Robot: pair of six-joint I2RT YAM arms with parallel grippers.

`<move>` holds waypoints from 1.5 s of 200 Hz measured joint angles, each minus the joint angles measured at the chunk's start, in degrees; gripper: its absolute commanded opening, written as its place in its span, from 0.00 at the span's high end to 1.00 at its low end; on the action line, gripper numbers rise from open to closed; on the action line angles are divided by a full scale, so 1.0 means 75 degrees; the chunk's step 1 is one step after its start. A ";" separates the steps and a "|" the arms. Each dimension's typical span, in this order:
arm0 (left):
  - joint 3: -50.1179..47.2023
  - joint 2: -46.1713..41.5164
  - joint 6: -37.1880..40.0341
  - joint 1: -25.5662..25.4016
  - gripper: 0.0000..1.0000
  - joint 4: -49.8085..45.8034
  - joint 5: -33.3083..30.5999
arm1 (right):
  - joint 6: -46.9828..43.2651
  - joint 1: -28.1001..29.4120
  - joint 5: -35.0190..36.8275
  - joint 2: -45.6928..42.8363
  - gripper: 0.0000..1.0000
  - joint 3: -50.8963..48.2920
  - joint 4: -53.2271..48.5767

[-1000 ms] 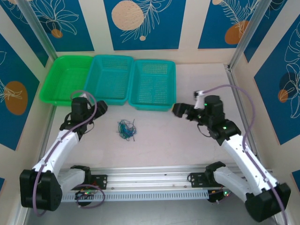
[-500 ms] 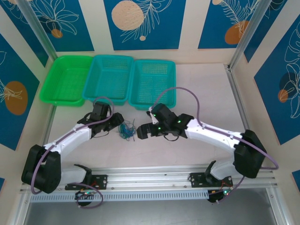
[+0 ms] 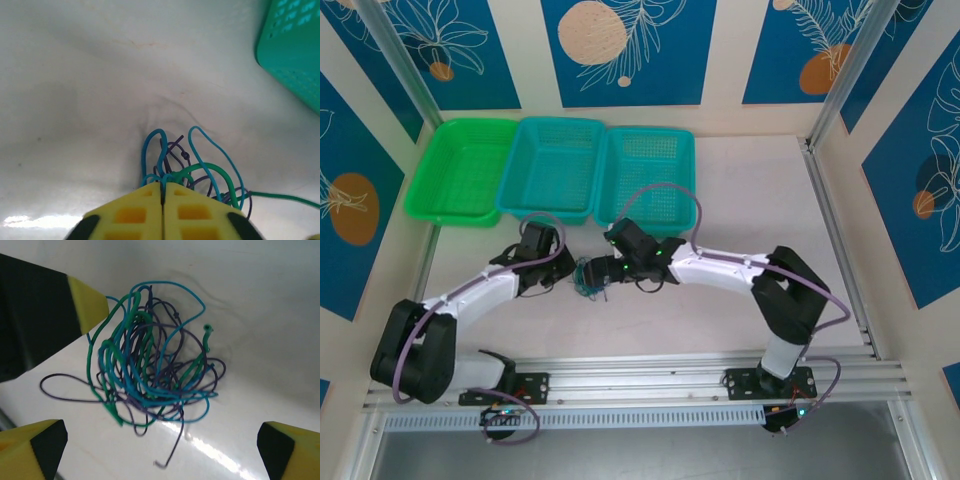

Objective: Untangle the cables

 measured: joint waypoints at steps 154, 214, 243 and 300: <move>0.0023 -0.3107 0.0551 0.0449 1.00 -0.1862 0.0117 | 0.0842 0.0195 0.1268 -0.1020 1.00 -0.1900 0.1769; 0.0318 -0.3523 0.1145 0.1276 1.00 -0.2515 -0.0892 | 0.1416 -0.1594 0.1699 -0.3118 0.99 -0.4019 0.0297; -0.0210 -0.3346 0.1434 0.1198 0.94 -0.1411 0.0361 | 0.0848 -0.1376 0.1513 -0.3311 1.00 -0.3917 0.0198; -0.0839 -0.3824 0.3357 -0.0851 0.52 0.0128 0.1606 | -0.1475 -0.0997 0.0641 -0.3899 1.00 -0.3649 0.0178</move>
